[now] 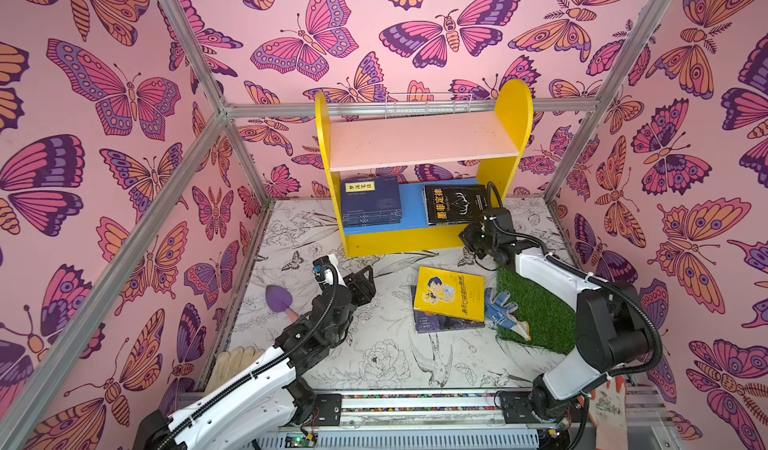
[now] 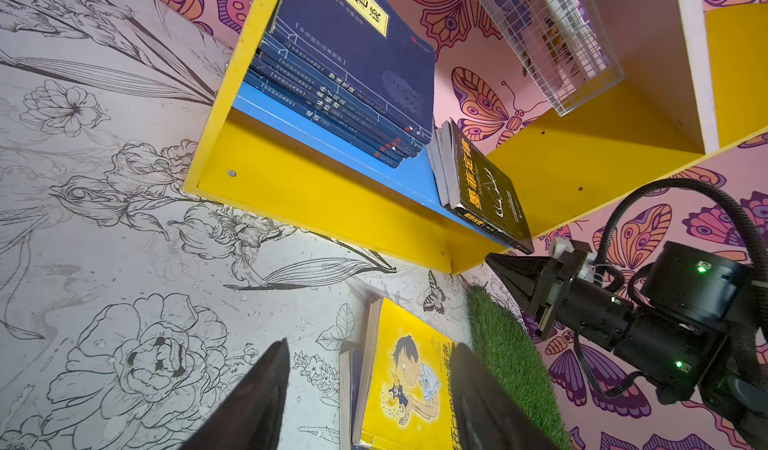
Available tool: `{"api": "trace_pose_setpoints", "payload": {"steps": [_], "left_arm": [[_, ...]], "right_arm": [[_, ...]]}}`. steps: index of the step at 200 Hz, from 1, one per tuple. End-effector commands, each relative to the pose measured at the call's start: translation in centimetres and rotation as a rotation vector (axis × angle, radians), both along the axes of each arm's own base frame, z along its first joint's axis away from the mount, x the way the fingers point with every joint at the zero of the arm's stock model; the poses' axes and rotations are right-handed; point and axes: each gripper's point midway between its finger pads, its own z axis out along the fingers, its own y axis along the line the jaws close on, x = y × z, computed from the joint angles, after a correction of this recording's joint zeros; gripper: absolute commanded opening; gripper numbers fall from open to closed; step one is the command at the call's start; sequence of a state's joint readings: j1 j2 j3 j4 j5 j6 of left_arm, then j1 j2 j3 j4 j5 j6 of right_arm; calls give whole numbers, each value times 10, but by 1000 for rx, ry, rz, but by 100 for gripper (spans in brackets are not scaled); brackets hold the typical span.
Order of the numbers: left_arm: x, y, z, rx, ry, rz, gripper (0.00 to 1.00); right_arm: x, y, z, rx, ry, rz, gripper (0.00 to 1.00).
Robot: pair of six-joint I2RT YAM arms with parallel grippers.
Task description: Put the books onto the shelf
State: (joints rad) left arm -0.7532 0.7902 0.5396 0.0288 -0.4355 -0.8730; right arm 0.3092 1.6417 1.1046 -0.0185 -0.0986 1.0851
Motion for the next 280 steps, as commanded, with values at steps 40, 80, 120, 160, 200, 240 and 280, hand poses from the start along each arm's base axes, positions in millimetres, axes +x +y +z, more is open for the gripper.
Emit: {"api": "trace_pose_setpoints", "payload": {"steps": [40,80,120,160,200,240,280], "left_arm": [[1,2,0,0,-1,9,64],[0,2,0,4,-2,9,64],[0,3,0,6,0,10,64],[0,1,-2,21,5,-1,64],[3,-9,-6,57,22,-42,64],[10,-29,-21,151,56,-120,64],[21,-68,-50,278,123,-292,64]], "right_arm": [[26,12,29,36,-68,-3,5],[37,13,28,20,-75,-4,5],[42,9,30,-2,-84,-19,4],[37,-16,38,-71,-112,-81,4],[37,-47,44,-93,-137,-143,5],[11,-53,50,-126,-154,-96,6],[-54,-50,21,-217,-82,96,25]]}}
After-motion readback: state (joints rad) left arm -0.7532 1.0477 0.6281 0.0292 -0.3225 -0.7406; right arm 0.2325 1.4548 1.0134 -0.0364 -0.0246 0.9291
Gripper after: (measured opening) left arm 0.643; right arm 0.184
